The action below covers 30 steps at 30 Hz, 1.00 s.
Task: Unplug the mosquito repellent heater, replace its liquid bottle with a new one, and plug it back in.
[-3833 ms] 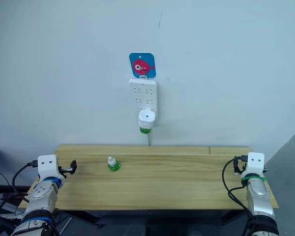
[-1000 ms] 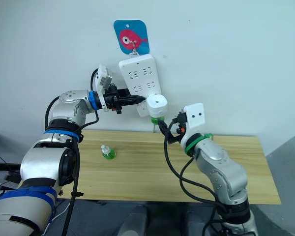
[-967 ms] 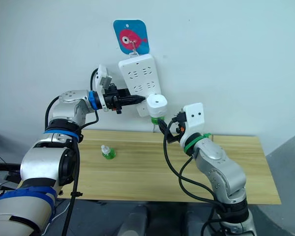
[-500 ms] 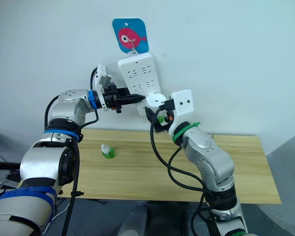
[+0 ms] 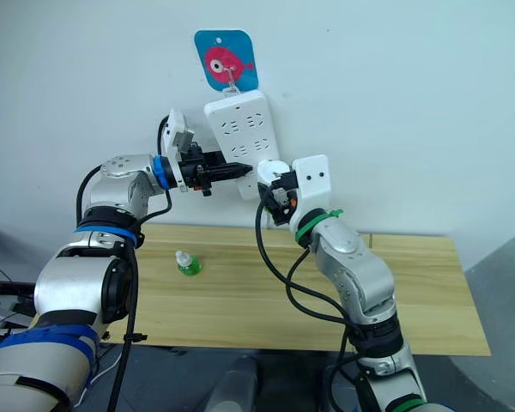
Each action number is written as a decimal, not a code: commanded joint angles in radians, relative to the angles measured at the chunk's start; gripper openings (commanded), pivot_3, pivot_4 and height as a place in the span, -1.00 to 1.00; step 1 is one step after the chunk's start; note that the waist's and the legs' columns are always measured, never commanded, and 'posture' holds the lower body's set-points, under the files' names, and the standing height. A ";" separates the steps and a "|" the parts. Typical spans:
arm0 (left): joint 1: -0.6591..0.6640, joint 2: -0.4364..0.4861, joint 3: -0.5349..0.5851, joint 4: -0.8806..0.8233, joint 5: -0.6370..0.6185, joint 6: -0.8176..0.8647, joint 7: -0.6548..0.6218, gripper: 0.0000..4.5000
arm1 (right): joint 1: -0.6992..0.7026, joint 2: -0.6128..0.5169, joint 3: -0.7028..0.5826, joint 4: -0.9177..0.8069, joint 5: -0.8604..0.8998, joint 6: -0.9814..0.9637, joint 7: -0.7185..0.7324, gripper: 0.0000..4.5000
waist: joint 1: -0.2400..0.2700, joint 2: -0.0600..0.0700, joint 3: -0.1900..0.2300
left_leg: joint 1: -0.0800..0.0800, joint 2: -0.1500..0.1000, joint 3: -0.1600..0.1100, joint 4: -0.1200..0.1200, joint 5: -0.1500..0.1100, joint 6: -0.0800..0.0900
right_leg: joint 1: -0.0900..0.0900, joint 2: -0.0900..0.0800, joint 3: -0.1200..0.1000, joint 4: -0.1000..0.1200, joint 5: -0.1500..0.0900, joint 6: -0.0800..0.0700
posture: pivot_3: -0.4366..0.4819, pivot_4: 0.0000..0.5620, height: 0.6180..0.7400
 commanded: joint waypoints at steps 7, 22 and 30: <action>-0.022 -0.013 -0.011 0.017 0.035 -0.009 0.064 -0.41 | 0.037 -0.074 0.001 -0.207 0.020 0.087 0.025 0.30 | 0.006 -0.001 0.006 | -0.002 0.000 -0.002 0.000 0.000 0.000 | 0.001 -0.001 -0.002 -0.001 0.000 0.000 | 0.63 -0.14 1.00; 0.023 0.006 0.018 0.000 0.015 -0.012 0.092 0.57 | 0.127 -0.104 -0.117 -0.321 0.056 0.152 0.034 0.30 | -0.022 0.002 0.020 | -0.003 -0.001 -0.004 -0.001 0.007 0.000 | -0.001 -0.001 -0.004 -0.001 0.002 0.000 | 0.62 -0.15 1.00; 0.196 0.086 0.054 -0.199 -0.029 0.070 0.103 0.99 | 0.113 -0.123 -0.254 -0.268 0.131 0.142 0.075 0.30 | -0.049 0.006 0.024 | -0.002 0.001 -0.009 -0.003 0.007 0.001 | -0.001 0.000 -0.009 0.002 0.001 -0.002 | 0.66 -0.15 1.00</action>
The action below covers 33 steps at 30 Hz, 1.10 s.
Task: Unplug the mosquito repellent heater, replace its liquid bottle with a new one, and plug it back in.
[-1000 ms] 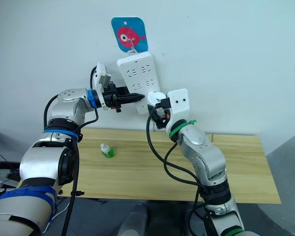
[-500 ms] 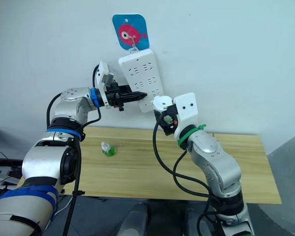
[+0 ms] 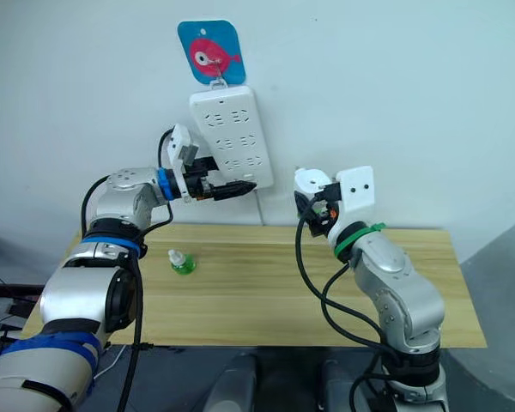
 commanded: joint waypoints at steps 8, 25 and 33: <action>0.374 0.094 0.110 -0.612 -0.135 0.201 0.142 0.99 | -0.038 0.025 -0.214 0.039 0.188 0.040 0.008 0.30 | -0.005 0.001 0.003 | -0.001 0.001 -0.001 -0.006 0.001 -0.002 | -0.001 -0.001 -0.003 -0.002 -0.002 -0.002 | 0.70 -0.13 1.00; 0.741 -0.217 -0.188 -1.365 -0.163 0.253 0.495 0.99 | -0.090 0.103 -0.571 0.224 0.972 0.232 -0.367 0.30 | 0.026 0.008 0.039 | 0.001 -0.001 0.000 -0.013 0.007 -0.012 | -0.002 -0.004 -0.001 -0.003 -0.003 -0.002 | 0.74 0.00 1.00; 0.668 -0.376 -0.281 -1.231 -0.081 0.110 0.589 0.99 | -0.002 0.009 -0.442 0.182 1.362 0.051 -0.608 0.30 | 0.022 0.006 0.044 | -0.001 -0.001 0.002 -0.014 0.007 -0.012 | -0.002 -0.003 0.001 -0.008 -0.002 -0.001 | 0.69 0.00 1.00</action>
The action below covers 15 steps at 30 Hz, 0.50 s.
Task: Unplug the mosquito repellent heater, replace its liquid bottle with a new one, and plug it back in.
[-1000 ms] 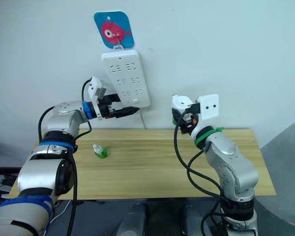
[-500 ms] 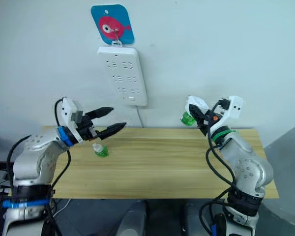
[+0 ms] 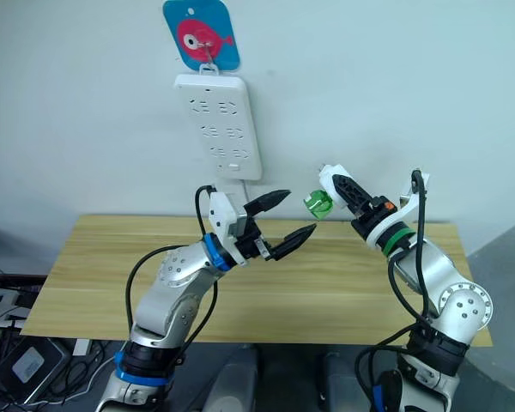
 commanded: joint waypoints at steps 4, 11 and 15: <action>-0.004 -0.045 -0.043 0.038 0.034 -0.091 0.033 0.99 | 0.051 -0.087 0.116 -0.087 0.193 -0.163 -0.091 0.30 | -0.001 -0.001 0.001 | -0.001 0.001 0.003 -0.001 0.000 0.000 | 0.000 0.000 -0.001 -0.001 0.000 0.001 | 0.66 -0.01 1.00; -0.037 -0.066 -0.048 0.099 0.042 -0.141 0.043 0.99 | 0.087 -0.176 0.202 -0.123 0.268 -0.282 -0.099 0.30 | -0.001 -0.002 0.001 | -0.002 0.001 0.003 -0.001 0.000 0.000 | 0.000 0.000 -0.001 -0.004 0.000 0.002 | 0.63 0.00 1.00; -0.046 -0.076 -0.053 0.115 0.042 -0.159 0.044 0.91 | 0.099 -0.213 0.239 -0.134 0.288 -0.333 -0.095 0.30 | -0.001 -0.002 0.001 | -0.002 0.001 0.003 0.000 0.000 0.000 | 0.001 0.000 -0.001 -0.006 0.001 0.003 | 0.62 -0.01 1.00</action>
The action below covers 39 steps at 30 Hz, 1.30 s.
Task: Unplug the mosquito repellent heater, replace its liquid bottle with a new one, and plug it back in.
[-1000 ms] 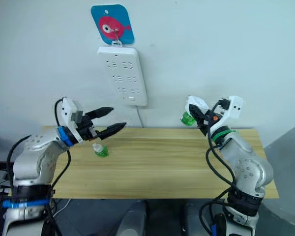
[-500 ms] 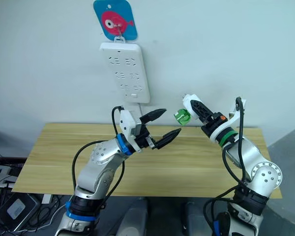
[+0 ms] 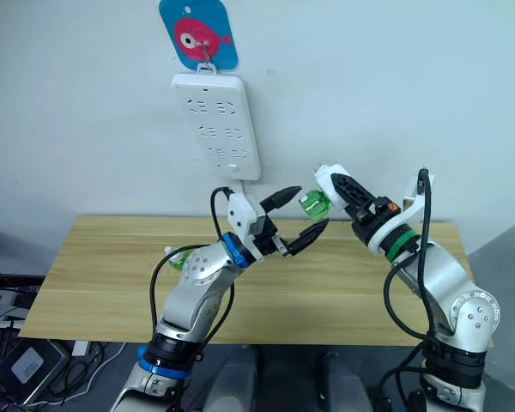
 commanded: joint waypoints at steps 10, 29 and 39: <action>-0.016 -0.025 -0.008 -0.023 -0.003 -0.028 0.013 0.01 | 0.030 -0.075 0.080 -0.068 0.049 -0.113 0.034 0.30 | 0.002 0.000 0.000 | -0.003 0.000 0.000 0.000 0.002 -0.004 | 0.000 -0.001 -0.001 -0.004 0.000 0.000 | 0.63 -0.01 1.00; -0.077 0.152 -0.044 0.057 -0.073 -0.139 -0.373 0.01 | 0.059 -0.356 0.052 0.095 0.117 0.199 0.380 1.00 | 0.005 0.000 0.000 | -0.002 0.000 0.000 0.000 0.002 -0.004 | 0.001 -0.001 -0.001 -0.004 0.001 0.001 | 0.60 -0.05 1.00; -0.116 0.182 -0.053 0.167 -0.097 -0.258 -0.585 0.01 | -0.079 -0.753 0.129 0.388 0.117 0.618 0.919 1.00 | 0.011 -0.001 0.001 | -0.003 0.000 0.001 0.001 0.000 0.000 | 0.001 -0.001 -0.002 -0.004 0.001 0.001 | 0.63 -0.02 1.00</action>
